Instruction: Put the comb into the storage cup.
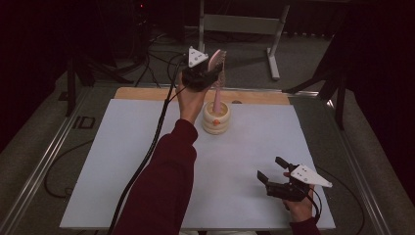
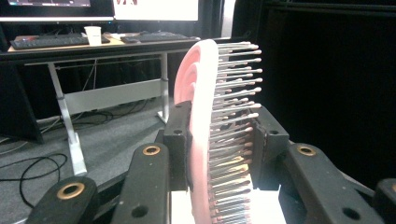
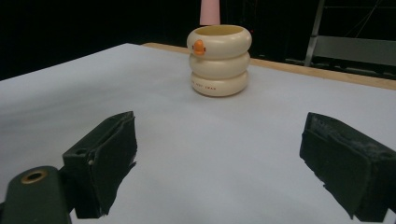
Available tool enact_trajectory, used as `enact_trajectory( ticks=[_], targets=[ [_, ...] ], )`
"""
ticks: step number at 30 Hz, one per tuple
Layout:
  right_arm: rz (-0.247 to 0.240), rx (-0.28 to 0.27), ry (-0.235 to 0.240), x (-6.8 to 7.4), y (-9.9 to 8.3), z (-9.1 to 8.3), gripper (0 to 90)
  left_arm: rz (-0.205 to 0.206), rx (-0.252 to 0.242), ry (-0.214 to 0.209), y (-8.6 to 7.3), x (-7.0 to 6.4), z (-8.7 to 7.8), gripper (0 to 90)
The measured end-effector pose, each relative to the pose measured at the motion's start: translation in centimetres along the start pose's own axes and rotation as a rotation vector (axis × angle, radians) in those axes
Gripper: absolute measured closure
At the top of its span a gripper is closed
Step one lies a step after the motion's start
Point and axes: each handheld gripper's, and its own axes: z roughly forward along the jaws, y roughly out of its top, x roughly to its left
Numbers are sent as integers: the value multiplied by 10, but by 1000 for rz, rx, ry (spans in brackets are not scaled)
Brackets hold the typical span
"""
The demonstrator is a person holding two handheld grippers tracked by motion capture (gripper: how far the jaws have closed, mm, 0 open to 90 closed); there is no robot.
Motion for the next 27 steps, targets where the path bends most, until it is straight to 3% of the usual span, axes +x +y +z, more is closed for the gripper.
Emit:
enact_trajectory(
  ticks=[27],
  targets=[
    [9,-8,-3,-2,0,0,107,-6,4,4,-14,-8,15,656]
  ],
)
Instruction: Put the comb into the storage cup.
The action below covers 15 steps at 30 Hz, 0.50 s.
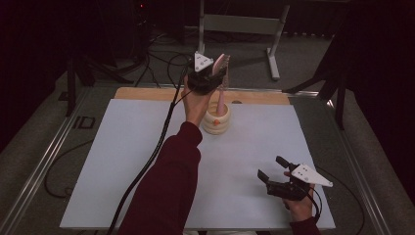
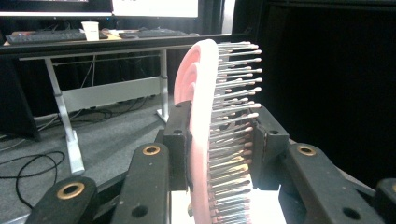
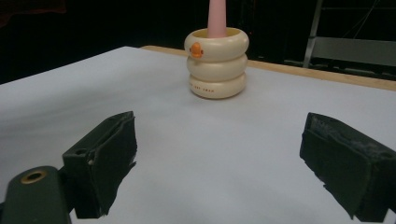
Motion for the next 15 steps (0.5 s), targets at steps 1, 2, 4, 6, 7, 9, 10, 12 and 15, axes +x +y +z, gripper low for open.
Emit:
enact_trajectory(
  ticks=[1,2,4,6,7,9,10,12,15],
  targets=[
    [0,-2,-1,0,0,0,106,-1,0,2,-1,-1,0,657],
    [2,-3,1,0,0,0,107,-4,-1,1,-1,-1,1,656],
    [1,-1,-2,0,0,0,106,-2,-1,3,-2,-2,1,657],
    [1,-2,-1,0,0,0,106,-5,-2,3,-3,-2,2,656],
    [1,-2,-1,0,0,0,106,-5,-2,3,-3,-2,2,656],
    [1,-2,-1,0,0,0,106,-5,-1,4,-4,-3,2,656],
    [2,-3,1,0,0,0,106,-7,-1,5,-5,-3,3,656],
    [2,-2,1,0,0,0,106,-8,1,5,-7,-3,3,656],
    [1,-3,2,0,0,0,106,-11,4,5,-9,-3,4,656]
  ],
)
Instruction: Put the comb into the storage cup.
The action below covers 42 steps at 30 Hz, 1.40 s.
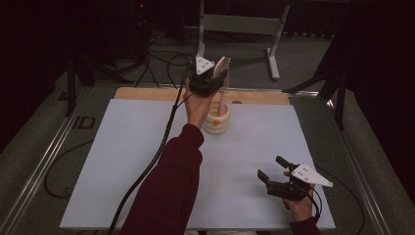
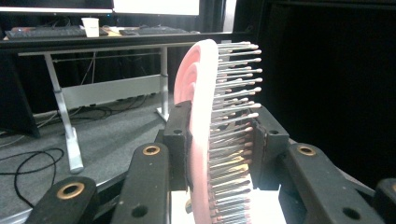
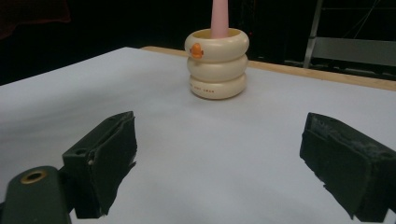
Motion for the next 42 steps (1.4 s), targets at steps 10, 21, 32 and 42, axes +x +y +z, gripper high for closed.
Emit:
enact_trajectory(
  ticks=[10,21,32,42],
  targets=[
    [2,1,2,0,0,0,106,-22,2,8,-6,2,1,656],
    [-2,3,6,0,0,1,106,-29,12,6,-12,1,3,655],
    [0,5,11,0,-1,2,106,-39,16,8,-16,0,5,655],
    [-2,7,14,1,-1,3,106,-51,19,14,-20,2,5,655]
  ],
)
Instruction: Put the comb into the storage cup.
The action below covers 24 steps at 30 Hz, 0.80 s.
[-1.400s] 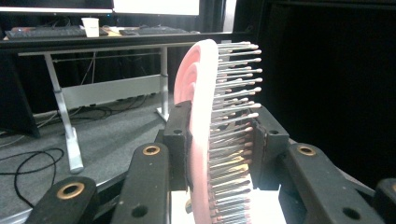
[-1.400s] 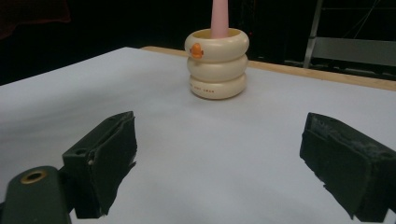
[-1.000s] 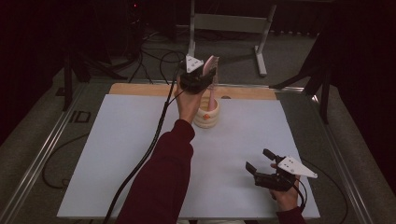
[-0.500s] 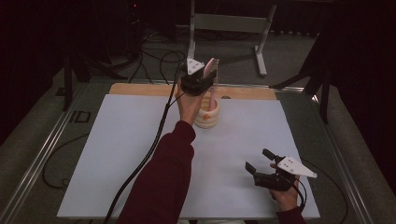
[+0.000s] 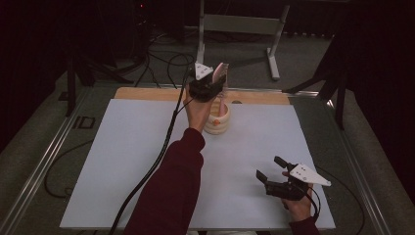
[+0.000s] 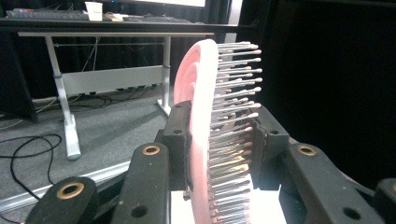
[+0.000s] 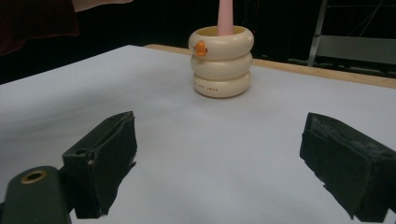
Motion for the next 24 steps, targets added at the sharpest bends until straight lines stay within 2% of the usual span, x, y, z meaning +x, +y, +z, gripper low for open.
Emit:
enact_trajectory(
  ticks=[24],
  targets=[
    [-7,3,9,2,0,2,107,-20,23,23,-15,0,6,655]
  ],
)
